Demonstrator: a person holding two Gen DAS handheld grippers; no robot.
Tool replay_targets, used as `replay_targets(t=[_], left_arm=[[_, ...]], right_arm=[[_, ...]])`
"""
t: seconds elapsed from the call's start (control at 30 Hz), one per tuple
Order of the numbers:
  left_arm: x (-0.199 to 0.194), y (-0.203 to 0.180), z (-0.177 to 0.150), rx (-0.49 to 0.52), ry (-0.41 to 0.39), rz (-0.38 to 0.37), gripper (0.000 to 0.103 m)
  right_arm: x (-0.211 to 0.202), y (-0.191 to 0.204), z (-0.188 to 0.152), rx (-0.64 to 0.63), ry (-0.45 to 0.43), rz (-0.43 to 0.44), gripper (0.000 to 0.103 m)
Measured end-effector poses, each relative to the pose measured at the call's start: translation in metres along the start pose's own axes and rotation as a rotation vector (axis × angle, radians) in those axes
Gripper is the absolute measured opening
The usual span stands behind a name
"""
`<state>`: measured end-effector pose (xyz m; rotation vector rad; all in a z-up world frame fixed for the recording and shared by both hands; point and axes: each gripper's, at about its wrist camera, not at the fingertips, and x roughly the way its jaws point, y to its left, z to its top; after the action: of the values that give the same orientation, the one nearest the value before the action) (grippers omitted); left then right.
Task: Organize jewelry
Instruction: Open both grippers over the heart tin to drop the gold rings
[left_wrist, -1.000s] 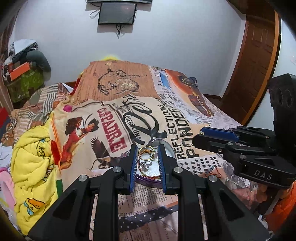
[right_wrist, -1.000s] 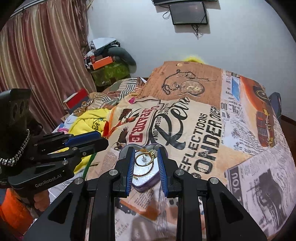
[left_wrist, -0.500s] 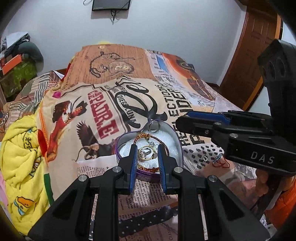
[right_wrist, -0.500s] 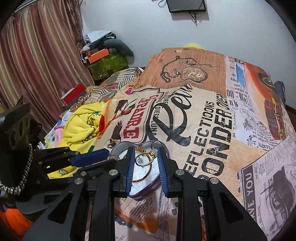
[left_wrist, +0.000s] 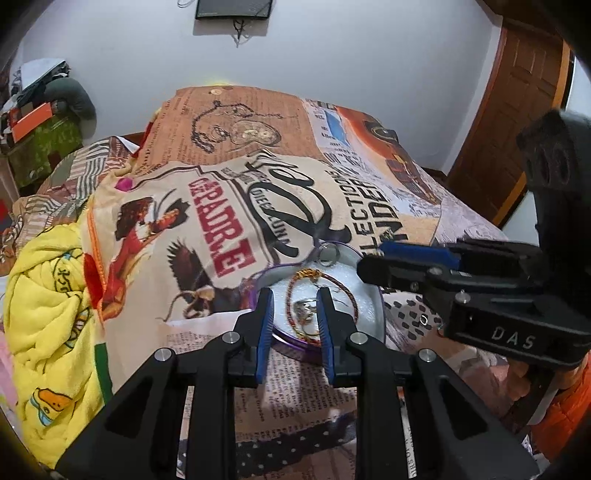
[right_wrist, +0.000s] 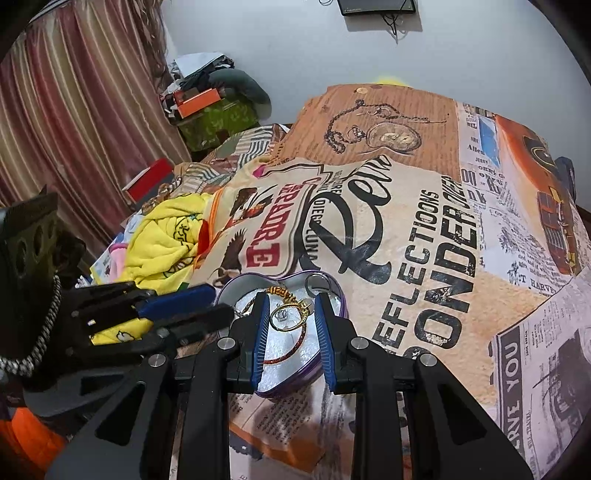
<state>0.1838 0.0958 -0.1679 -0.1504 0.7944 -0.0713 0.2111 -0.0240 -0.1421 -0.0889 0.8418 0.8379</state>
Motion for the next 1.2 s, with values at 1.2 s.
replay_targets(t=[1.2], left_arm=[[-0.048, -0.025, -0.004, 0.007, -0.018, 0.074, 0.045]], right_arm=[[-0.063, -0.005, -0.028, -0.011, -0.014, -0.149, 0.037]])
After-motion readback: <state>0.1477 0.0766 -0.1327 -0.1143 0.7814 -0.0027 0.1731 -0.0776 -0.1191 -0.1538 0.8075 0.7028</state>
